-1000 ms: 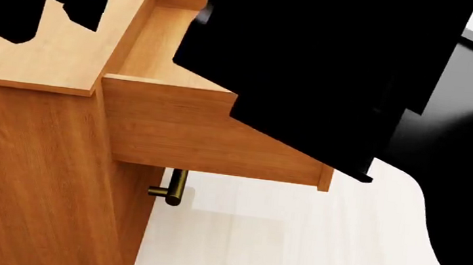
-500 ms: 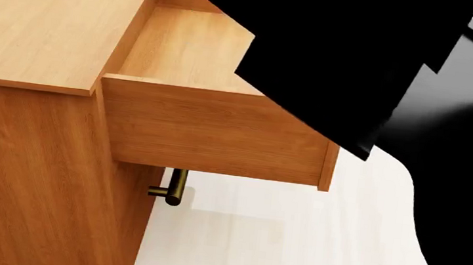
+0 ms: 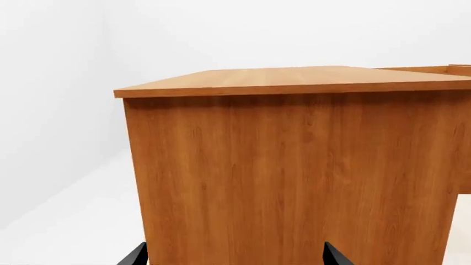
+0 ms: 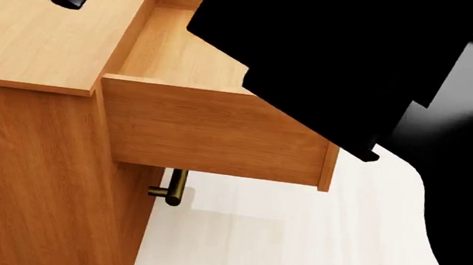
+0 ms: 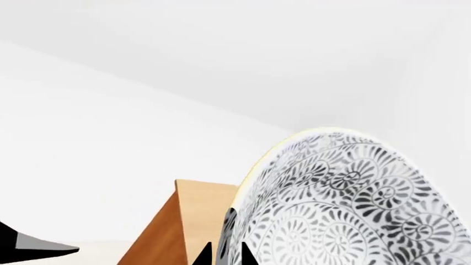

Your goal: Put the bowl on top of the cabinet.

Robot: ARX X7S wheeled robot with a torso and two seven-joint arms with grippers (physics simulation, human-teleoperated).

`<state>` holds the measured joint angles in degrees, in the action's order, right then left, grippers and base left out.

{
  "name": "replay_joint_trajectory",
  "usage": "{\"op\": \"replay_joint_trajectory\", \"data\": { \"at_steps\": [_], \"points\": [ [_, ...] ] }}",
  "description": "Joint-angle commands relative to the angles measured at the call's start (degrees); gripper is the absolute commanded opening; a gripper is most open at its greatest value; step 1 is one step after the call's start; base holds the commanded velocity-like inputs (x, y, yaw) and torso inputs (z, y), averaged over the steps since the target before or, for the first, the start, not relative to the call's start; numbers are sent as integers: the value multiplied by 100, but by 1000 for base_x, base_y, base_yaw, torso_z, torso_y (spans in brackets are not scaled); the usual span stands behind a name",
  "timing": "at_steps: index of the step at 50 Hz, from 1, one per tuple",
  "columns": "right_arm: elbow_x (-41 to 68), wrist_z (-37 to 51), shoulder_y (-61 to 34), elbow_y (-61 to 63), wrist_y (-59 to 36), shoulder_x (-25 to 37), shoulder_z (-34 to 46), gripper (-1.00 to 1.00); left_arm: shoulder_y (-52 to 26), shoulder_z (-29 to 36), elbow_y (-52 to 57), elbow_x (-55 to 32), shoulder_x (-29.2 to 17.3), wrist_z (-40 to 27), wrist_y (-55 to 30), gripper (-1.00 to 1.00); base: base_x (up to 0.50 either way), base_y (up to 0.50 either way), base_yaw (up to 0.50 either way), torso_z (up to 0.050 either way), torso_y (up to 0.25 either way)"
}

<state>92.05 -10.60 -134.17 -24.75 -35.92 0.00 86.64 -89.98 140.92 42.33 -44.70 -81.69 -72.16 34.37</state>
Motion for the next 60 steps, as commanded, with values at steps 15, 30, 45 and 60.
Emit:
{"op": "replay_joint_trajectory", "data": {
  "at_steps": [15, 30, 45, 60],
  "points": [
    [-1065, -350, 975, -341, 224, 0, 297, -100, 219, -59, -385, -86, 269, 127, 319, 100, 0, 0, 0, 0, 0],
    [-1574, -465, 1431, -334, 155, 0, 273, -100, 310, -111, -577, -190, 343, 246, 487, 100, 0, 0, 0, 0, 1],
    [-1923, -543, 1745, -377, 62, 0, 255, -100, 429, -164, -740, -236, 525, 250, 521, 100, 0, 0, 0, 0, 1],
    [-1923, -543, 1745, -377, 62, 0, 255, -100, 458, -200, -699, -153, 482, 232, 439, 100, 0, 0, 0, 0, 0]
  ]
}}
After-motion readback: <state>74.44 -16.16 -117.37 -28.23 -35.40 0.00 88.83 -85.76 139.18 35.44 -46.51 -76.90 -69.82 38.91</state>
